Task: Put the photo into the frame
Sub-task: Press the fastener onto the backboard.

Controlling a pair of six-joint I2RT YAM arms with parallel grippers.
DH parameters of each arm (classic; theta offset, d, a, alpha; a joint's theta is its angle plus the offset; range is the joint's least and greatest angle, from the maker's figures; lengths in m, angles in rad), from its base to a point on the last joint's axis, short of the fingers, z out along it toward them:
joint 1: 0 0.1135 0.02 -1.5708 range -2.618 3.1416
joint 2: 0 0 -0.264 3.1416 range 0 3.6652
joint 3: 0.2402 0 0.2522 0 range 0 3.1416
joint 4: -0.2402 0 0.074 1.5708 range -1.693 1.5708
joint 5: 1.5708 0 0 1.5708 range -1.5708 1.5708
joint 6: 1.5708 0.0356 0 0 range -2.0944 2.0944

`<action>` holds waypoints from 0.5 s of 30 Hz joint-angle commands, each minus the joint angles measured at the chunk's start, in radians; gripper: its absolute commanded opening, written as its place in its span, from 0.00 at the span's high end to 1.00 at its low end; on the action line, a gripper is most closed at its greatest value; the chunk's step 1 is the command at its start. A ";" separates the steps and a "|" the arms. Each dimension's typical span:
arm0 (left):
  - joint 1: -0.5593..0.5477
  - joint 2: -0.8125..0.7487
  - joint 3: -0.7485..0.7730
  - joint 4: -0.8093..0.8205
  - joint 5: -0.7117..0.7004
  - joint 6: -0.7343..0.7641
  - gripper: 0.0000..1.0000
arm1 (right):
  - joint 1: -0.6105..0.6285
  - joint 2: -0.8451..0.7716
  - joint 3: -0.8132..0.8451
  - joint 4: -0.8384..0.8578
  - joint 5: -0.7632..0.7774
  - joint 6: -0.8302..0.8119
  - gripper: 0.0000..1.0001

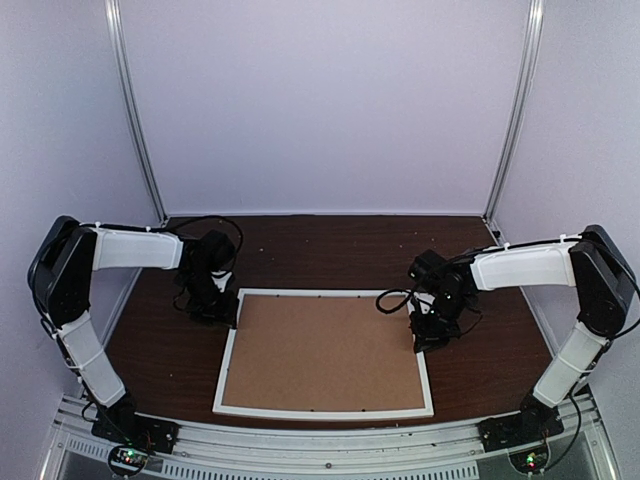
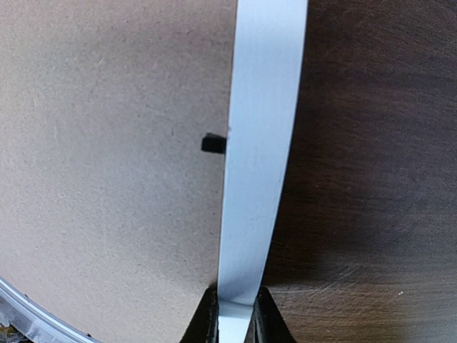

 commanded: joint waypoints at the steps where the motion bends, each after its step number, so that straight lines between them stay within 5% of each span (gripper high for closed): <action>1: -0.008 0.030 -0.031 0.055 0.034 -0.005 0.37 | -0.006 0.016 -0.034 0.011 0.046 -0.022 0.97; 15: -0.103 0.066 -0.039 0.059 -0.002 -0.037 0.37 | -0.006 0.035 -0.044 0.035 0.028 -0.017 0.97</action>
